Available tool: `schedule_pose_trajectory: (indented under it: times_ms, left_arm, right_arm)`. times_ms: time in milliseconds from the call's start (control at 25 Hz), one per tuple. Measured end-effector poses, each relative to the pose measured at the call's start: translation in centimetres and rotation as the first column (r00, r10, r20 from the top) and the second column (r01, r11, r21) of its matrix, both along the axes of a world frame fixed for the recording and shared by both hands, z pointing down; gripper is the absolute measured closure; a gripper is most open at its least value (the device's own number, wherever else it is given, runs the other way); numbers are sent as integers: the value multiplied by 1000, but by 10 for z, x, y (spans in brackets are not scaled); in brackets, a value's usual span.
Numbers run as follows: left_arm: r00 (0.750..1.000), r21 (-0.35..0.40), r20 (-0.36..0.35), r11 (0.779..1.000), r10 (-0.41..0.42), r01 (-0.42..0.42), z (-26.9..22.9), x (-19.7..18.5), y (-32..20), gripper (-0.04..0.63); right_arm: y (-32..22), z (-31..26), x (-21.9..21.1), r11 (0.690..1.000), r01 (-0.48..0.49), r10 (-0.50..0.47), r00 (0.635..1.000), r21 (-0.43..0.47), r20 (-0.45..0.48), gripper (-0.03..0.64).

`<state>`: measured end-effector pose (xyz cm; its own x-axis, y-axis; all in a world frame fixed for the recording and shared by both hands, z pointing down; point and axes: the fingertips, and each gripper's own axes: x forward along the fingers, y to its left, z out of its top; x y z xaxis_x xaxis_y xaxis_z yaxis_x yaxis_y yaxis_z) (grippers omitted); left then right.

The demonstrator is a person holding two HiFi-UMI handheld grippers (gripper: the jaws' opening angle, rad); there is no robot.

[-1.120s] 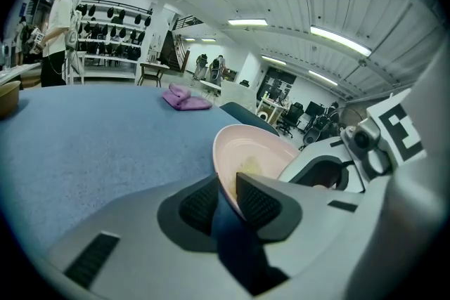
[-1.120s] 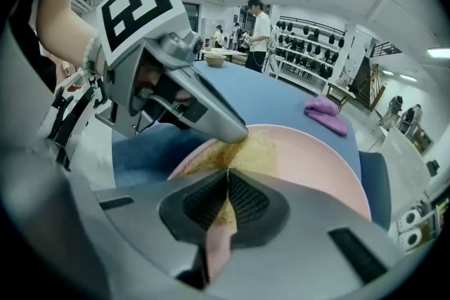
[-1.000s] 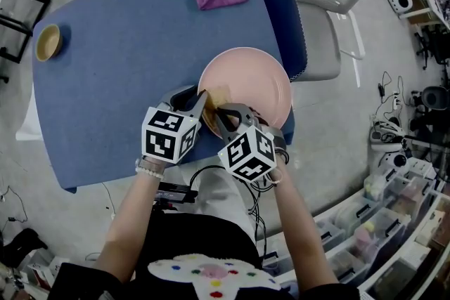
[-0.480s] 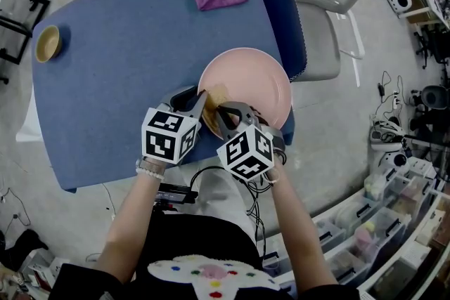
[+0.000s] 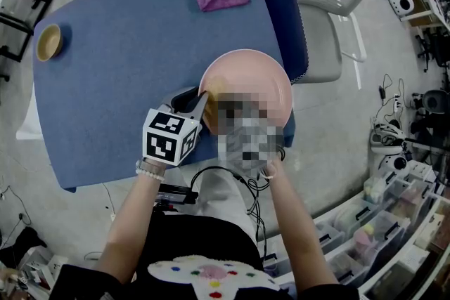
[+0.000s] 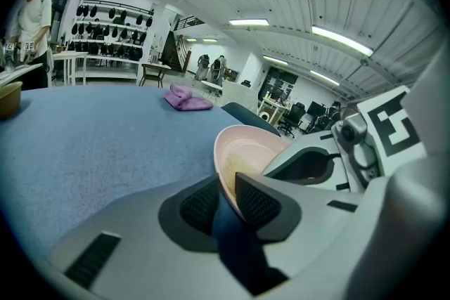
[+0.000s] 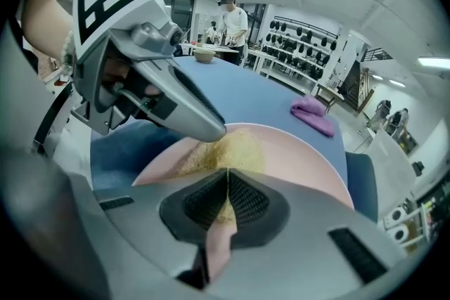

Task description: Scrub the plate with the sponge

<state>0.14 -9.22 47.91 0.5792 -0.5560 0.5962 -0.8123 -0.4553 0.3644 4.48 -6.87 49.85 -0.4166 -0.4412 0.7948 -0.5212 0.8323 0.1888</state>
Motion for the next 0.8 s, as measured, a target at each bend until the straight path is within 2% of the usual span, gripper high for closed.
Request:
schedule_pose_trajectory:
  times_ms: [800]
  left_arm:
    - [1000, -1, 0, 1000, -23, 23, 1, -2, 2, 518]
  right_arm:
    - [-65, -2, 19, 986, -157, 156, 987, 55, 26, 603]
